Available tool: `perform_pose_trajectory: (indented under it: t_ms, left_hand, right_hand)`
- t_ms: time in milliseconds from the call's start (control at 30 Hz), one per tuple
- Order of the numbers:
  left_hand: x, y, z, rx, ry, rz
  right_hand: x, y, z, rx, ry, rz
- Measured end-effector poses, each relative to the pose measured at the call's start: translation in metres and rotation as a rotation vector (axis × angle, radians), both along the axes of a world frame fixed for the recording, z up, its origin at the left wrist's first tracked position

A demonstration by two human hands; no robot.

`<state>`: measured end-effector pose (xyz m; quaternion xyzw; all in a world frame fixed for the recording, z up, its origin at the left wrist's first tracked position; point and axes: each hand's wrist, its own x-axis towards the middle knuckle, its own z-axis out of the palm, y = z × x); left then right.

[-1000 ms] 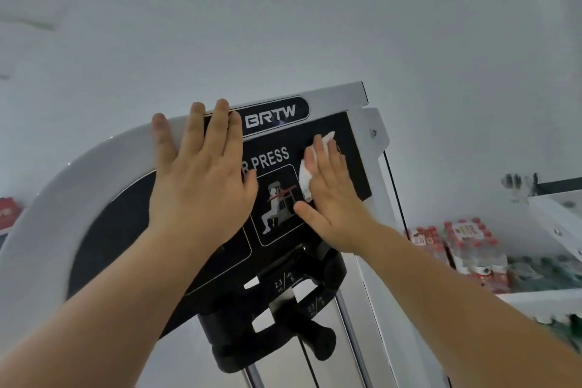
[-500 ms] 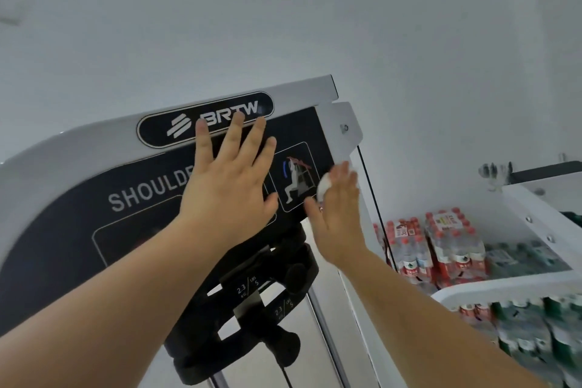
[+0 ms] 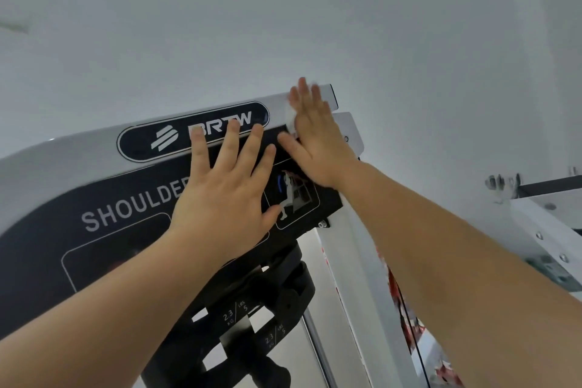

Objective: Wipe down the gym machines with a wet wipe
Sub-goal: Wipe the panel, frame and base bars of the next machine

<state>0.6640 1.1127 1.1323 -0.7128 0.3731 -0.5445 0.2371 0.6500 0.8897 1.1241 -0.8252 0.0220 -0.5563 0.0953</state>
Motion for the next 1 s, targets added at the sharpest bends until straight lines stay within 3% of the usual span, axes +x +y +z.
perform_pose_trajectory:
  t_ms: [100, 133, 267, 300, 400, 433, 567, 633, 767, 900, 1000]
  left_hand:
    - [0.001, -0.001, 0.0, -0.004, 0.0, -0.005]
    - [0.001, 0.0, 0.001, -0.003, 0.003, -0.01]
    - [0.0, 0.002, 0.0, -0.023, 0.026, -0.034]
    - [-0.001, 0.002, 0.001, -0.03, 0.033, -0.04]
    - [-0.005, 0.003, 0.003, -0.048, 0.073, -0.077]
    - [-0.006, 0.004, 0.004, -0.06, 0.093, -0.102]
    - [-0.011, 0.012, 0.003, -0.13, 0.177, -0.343]
    - [-0.011, 0.025, 0.003, -0.19, 0.178, -0.448]
    - [-0.014, 0.073, 0.008, -0.313, 0.158, -0.413]
    - [-0.01, 0.13, 0.003, -0.335, 0.102, -0.307]
    - [-0.007, 0.163, -0.002, -0.35, 0.107, -0.26]
  right_hand:
    - [0.0, -0.012, 0.015, 0.433, -0.006, 0.026]
    - [0.001, -0.007, 0.013, 0.438, -0.008, 0.034]
    - [0.004, 0.019, -0.035, 0.126, -0.05, 0.037]
    - [0.003, 0.018, -0.049, 0.174, -0.051, 0.041]
    - [-0.004, 0.02, -0.074, 0.582, -0.008, 0.063]
    - [-0.006, 0.032, -0.081, 0.576, 0.02, 0.048]
    - [-0.01, 0.1, -0.105, 0.191, 0.04, 0.196]
    - [-0.013, 0.097, -0.103, 0.159, 0.082, 0.181]
    - [-0.026, 0.086, -0.065, 0.638, 0.208, 0.143]
    - [-0.035, 0.158, -0.059, 0.281, 0.31, 0.153]
    - [-0.042, 0.2, -0.065, 0.15, 0.398, 0.12]
